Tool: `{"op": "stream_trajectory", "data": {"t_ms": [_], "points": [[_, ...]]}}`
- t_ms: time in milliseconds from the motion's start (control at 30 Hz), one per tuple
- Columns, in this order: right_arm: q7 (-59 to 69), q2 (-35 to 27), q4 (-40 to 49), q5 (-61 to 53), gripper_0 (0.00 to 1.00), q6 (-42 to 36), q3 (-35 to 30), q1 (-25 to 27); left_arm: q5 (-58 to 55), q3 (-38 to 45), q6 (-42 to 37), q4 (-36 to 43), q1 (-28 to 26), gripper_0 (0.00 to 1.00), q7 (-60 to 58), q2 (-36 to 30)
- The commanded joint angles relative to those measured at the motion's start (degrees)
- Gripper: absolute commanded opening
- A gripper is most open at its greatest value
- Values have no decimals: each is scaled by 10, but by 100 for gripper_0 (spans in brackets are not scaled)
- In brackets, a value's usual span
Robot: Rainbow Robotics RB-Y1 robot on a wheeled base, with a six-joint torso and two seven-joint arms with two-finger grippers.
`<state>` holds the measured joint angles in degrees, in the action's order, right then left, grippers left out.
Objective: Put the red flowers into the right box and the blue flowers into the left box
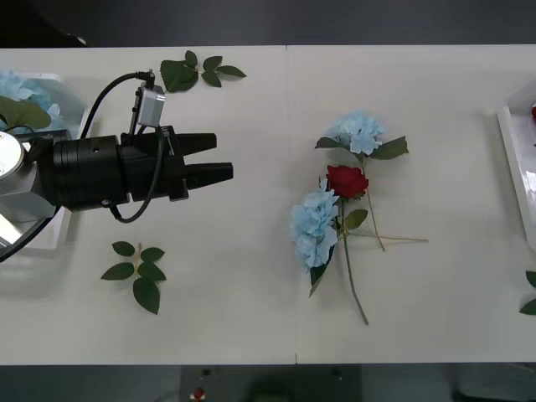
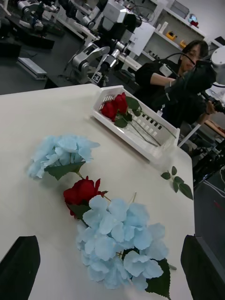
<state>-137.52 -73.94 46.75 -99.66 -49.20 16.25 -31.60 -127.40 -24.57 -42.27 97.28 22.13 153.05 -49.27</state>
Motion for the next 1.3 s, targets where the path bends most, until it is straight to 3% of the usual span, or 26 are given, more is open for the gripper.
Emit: {"op": "stream_trajectory", "data": {"t_ms": [33, 367, 667, 967, 1300], "points": [[-6, -19, 34, -11, 100, -65, -24, -28, -8, 10, 4, 11, -3, 87, -15, -5], [236, -9, 286, 107, 100, -114, 8, -35, -10, 9, 10, 11, -3, 87, -19, -5], [488, -3, 468, 225, 100, -121, 111, -59, -10, 9, 10, 12, -3, 87, -23, -5], [611, 75, 501, 380, 100, -183, 226, -137, -10, 9, 12, 11, -3, 88, -23, -5], [619, 173, 447, 475, 100, -187, 239, -140, -9, 8, 12, 8, -3, 87, -23, -5]]}}
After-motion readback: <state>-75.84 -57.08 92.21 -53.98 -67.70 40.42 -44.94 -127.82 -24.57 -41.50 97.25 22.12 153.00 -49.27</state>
